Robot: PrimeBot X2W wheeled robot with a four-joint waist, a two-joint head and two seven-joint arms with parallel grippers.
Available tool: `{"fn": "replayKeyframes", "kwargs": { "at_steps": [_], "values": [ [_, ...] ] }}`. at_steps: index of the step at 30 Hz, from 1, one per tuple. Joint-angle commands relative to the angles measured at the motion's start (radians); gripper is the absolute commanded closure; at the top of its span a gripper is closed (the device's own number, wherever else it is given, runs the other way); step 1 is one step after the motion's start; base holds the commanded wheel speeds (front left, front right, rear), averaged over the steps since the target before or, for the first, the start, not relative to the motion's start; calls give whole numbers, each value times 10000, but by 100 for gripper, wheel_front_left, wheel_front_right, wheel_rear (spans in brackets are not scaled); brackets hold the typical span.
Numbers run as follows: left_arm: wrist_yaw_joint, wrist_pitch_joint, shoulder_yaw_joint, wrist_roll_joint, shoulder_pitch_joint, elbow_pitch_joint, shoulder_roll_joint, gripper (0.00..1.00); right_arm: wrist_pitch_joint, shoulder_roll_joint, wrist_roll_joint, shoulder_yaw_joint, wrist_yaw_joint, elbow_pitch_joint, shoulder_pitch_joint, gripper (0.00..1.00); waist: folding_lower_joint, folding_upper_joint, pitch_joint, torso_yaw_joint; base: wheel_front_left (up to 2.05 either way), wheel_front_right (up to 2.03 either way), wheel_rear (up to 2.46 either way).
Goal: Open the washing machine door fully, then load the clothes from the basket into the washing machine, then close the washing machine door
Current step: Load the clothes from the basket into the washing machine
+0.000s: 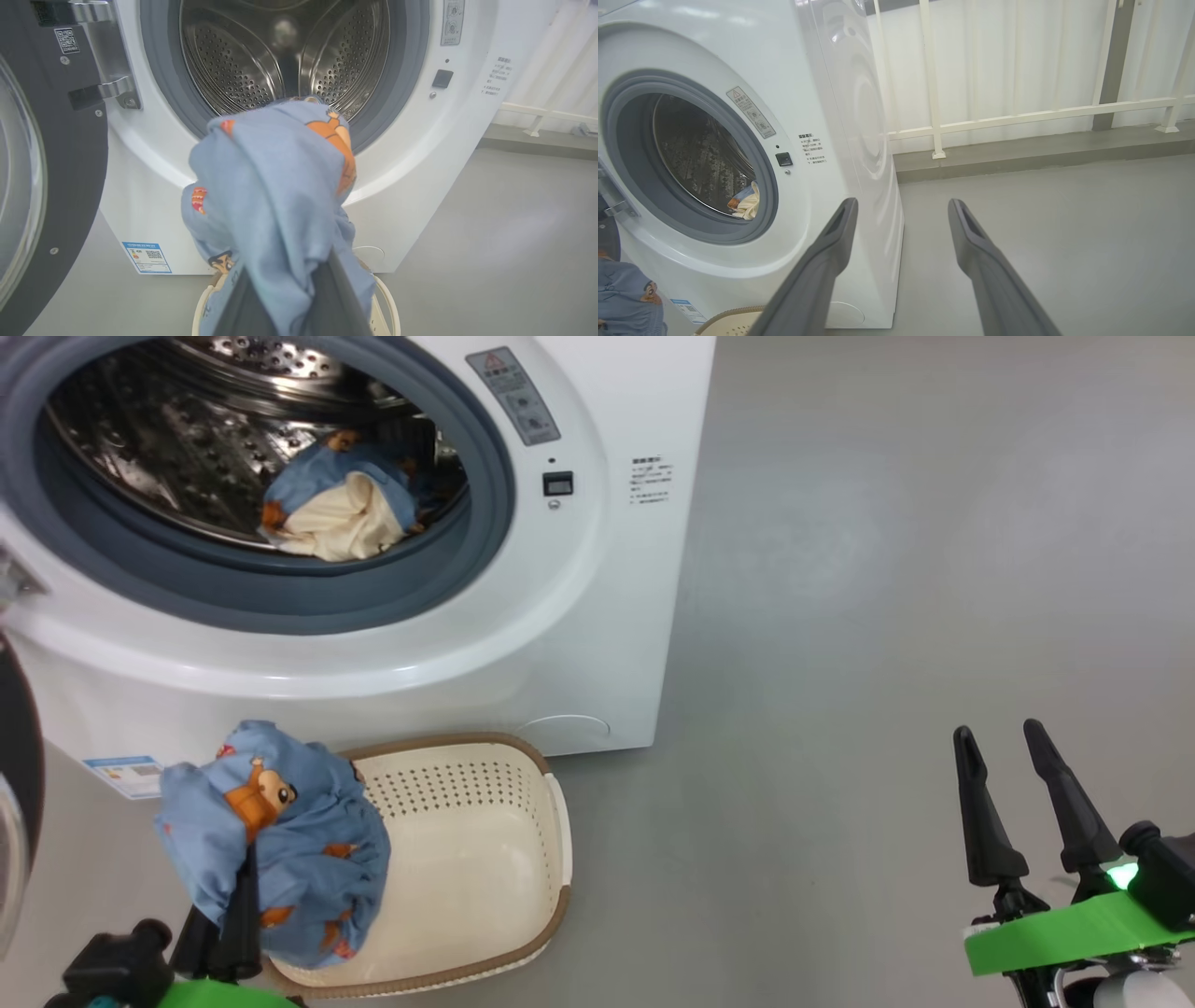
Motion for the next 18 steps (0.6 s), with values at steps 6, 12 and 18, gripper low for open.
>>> {"fn": "replayKeyframes", "kwargs": {
  "at_steps": [6,12,18],
  "values": [
    [91,-106,672,408,333,-1084,-149,100,-80,-209,49,74,44,-278,55,0,0,-1,-110,163,0,0,0],
    [31,-106,816,531,426,-1263,-252,100,-80,-186,48,79,44,-283,53,0,0,-1,-147,129,0,0,0],
    [-19,-107,901,587,388,-1299,-293,100,-80,-169,43,103,44,-282,56,0,0,-1,-131,73,0,0,0]
  ]
}}
